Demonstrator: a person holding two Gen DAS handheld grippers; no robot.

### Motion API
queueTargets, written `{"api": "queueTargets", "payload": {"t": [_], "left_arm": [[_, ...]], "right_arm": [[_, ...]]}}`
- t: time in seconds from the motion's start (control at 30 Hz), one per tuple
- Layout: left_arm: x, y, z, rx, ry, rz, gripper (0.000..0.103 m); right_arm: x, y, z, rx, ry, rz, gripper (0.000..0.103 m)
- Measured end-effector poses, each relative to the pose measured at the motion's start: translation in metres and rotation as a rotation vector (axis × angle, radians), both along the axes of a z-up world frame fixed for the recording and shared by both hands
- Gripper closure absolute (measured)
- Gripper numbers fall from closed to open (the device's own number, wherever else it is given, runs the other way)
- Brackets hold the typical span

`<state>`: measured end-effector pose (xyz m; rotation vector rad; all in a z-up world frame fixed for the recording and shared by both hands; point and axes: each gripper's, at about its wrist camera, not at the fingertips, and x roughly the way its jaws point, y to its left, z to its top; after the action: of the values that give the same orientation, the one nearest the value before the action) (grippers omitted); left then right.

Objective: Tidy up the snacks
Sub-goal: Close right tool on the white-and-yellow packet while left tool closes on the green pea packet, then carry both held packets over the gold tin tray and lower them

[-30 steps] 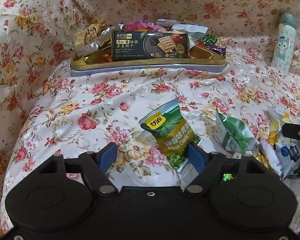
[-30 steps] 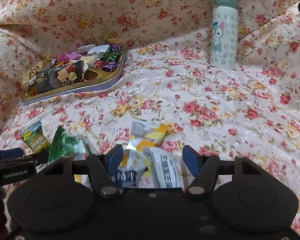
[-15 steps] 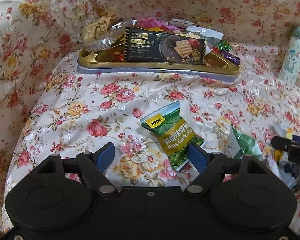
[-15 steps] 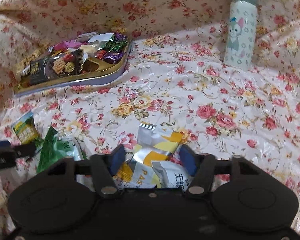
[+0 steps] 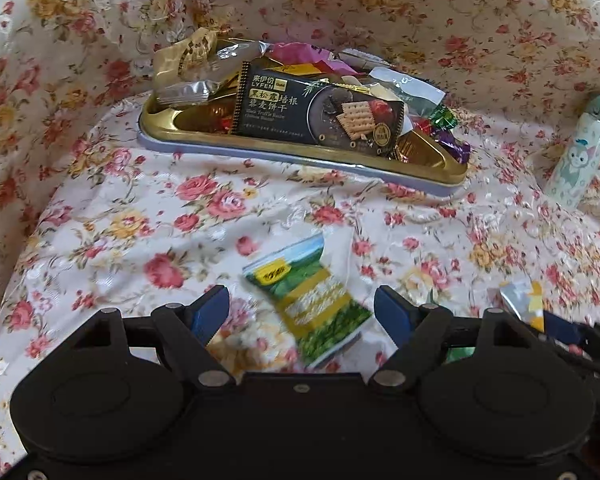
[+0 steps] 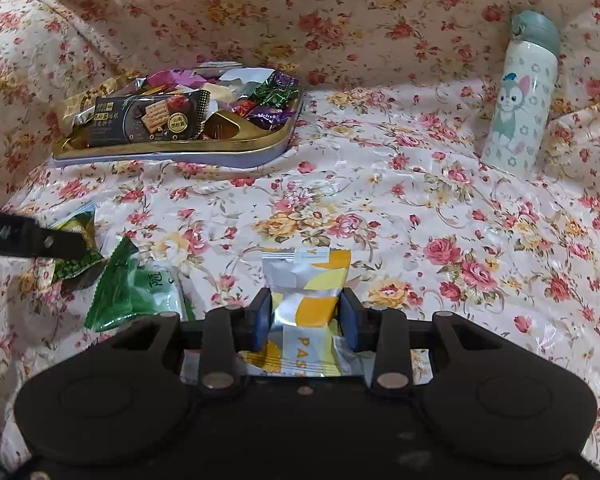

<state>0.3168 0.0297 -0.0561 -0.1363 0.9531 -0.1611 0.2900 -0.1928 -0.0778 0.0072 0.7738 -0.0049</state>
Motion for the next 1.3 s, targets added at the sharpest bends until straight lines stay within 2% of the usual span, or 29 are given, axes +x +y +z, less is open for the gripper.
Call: {"api": "queueTargets", "payload": {"t": [0.1, 0.2, 0.3, 0.37, 0.4, 0.53, 0.67, 0.87, 1.1, 1.3], "left_arm": [[0.009, -0.005, -0.003, 0.006, 0.021, 0.017, 0.023], [0.015, -0.007, -0.008, 0.007, 0.047, 0.031, 0.03], [0.014, -0.011, -0.007, 0.057, 0.022, 0.043, 0.043], [0.013, -0.012, -0.006, 0.063, 0.008, 0.032, 0.05], [0.013, -0.011, -0.006, 0.049, 0.008, 0.024, 0.064], [0.009, -0.012, -0.001, 0.026, 0.01, 0.008, 0.064], [-0.002, -0.018, 0.011, 0.052, -0.036, -0.008, 0.064], [-0.028, -0.02, 0.046, 0.056, -0.11, -0.016, 0.064], [-0.077, -0.028, 0.071, 0.081, -0.15, -0.06, 0.064], [-0.126, -0.036, 0.07, 0.086, -0.112, -0.131, 0.064]], "right_arm": [[0.0, -0.001, 0.0, 0.0, -0.001, 0.005, 0.064], [-0.001, 0.001, -0.002, -0.017, -0.008, 0.014, 0.064], [-0.002, 0.003, -0.002, -0.028, -0.015, 0.019, 0.064], [-0.002, 0.002, -0.002, -0.027, -0.02, 0.026, 0.067], [-0.003, 0.002, -0.001, -0.025, -0.024, 0.031, 0.069], [-0.005, 0.002, 0.002, -0.005, -0.038, 0.034, 0.07], [-0.011, 0.0, 0.016, 0.016, -0.082, 0.024, 0.07], [-0.031, -0.004, 0.043, 0.036, -0.138, 0.01, 0.07], [-0.077, -0.01, 0.072, 0.104, -0.157, -0.023, 0.07], [-0.135, -0.007, 0.083, 0.13, -0.13, -0.081, 0.07]]}}
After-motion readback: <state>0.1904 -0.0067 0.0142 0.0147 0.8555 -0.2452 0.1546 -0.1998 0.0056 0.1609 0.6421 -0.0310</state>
